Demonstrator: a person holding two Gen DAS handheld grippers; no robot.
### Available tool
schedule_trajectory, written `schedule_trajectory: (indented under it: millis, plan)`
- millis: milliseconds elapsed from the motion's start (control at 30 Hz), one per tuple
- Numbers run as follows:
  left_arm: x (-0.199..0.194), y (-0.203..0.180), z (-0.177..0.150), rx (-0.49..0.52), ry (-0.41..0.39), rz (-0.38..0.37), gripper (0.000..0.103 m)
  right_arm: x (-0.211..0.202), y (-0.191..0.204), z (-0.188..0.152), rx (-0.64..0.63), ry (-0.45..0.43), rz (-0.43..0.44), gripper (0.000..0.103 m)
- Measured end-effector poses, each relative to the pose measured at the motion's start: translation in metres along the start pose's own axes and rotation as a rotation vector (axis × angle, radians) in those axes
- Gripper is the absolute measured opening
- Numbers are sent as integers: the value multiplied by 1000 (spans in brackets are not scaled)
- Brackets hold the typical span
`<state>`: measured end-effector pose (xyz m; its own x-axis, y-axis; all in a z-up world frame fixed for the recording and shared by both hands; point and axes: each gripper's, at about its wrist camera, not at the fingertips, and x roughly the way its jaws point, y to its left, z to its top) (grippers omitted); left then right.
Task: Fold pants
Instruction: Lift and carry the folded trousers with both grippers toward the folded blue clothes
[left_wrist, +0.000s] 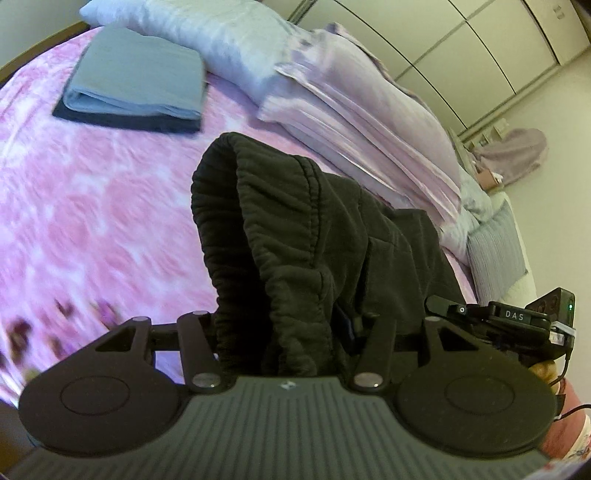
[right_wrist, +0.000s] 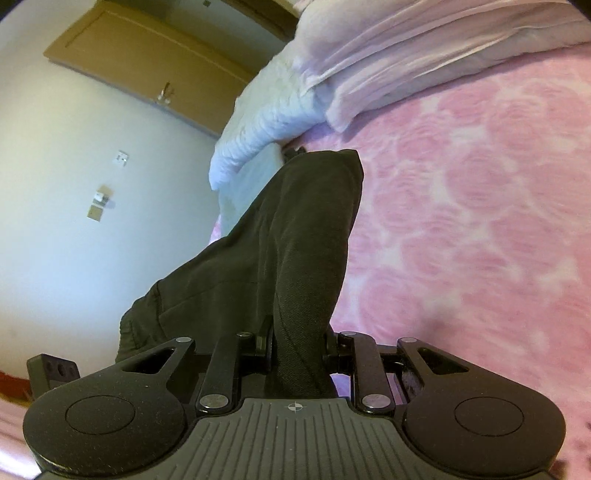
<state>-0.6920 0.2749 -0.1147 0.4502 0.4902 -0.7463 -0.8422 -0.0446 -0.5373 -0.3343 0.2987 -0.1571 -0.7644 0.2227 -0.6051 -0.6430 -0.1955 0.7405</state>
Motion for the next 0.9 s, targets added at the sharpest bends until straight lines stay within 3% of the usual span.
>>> schedule_trajectory:
  millis: [167,400,633,900]
  plan:
    - [-16,88,80,-26,-15,11,48,102,61,33,-36,17,-3,18]
    - [-29,176,163,-63,-79,27,48,219,128,72,-114,24,19,18]
    - [-15,227,217,-105,-141,10,48,292,165,116,-214,30,18,18]
    - [40,270,285,-104,-175,4,48,367,169,169,-271,16,15,18]
